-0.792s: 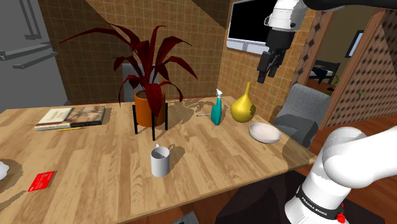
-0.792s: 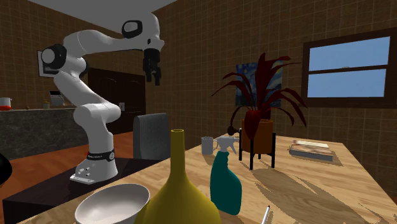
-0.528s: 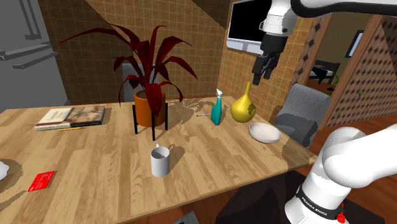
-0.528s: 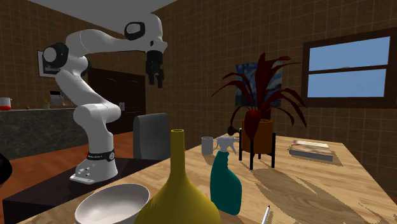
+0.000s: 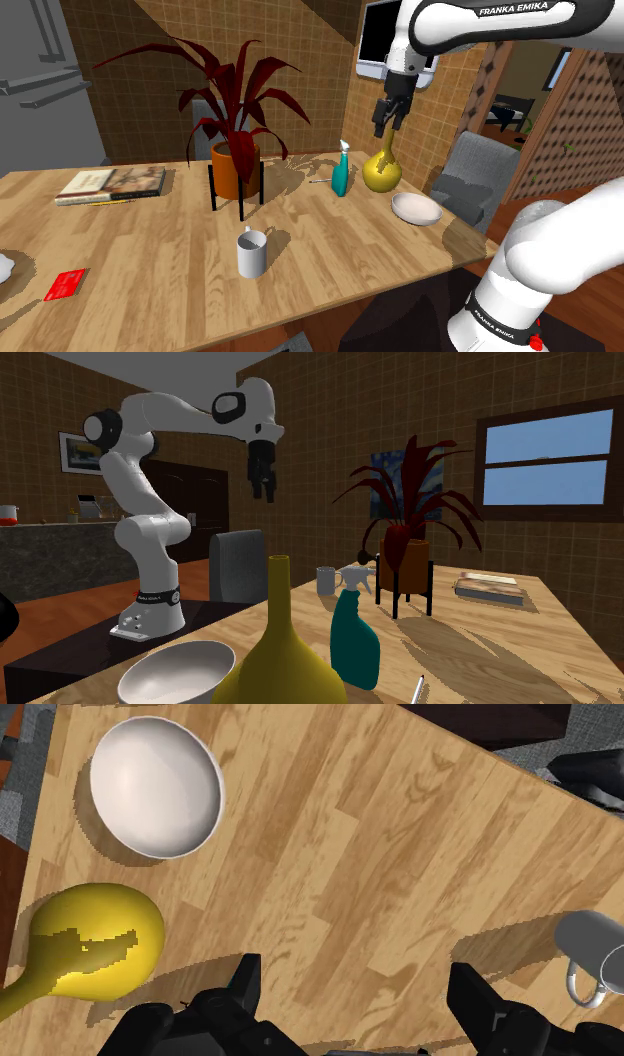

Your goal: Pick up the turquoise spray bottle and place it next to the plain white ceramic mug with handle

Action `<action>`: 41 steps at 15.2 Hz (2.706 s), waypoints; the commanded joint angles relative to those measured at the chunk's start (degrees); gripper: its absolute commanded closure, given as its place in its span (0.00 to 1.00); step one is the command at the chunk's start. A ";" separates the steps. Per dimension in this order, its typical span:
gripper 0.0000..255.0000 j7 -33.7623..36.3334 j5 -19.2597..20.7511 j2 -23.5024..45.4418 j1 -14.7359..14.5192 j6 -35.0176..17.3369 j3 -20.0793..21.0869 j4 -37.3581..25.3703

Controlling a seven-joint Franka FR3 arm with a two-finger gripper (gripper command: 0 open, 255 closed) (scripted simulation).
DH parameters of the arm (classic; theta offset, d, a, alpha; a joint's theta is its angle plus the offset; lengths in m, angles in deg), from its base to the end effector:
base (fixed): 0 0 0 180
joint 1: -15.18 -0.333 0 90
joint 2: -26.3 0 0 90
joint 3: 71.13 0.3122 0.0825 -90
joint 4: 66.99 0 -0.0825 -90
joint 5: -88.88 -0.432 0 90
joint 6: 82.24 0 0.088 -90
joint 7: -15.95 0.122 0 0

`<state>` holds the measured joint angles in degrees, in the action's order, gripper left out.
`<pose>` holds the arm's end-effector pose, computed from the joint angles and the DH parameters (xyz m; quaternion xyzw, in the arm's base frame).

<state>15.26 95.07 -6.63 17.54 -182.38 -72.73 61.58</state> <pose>0.4331 -0.0429 0.5651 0.9980 -0.0191 0.0374 0.0474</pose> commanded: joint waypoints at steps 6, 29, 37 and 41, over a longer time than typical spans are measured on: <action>0.00 -2.88 0.96 13.14 1.73 -8.74 -3.92 -4.79; 0.00 -10.48 -4.59 48.44 6.56 -21.60 -9.38 -27.40; 0.00 -10.54 -4.69 48.97 6.63 -22.62 -9.37 -26.90; 1.00 -10.54 -4.69 48.97 6.63 -22.62 -9.37 -26.90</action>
<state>4.72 90.38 42.33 24.18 -205.00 -82.10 34.68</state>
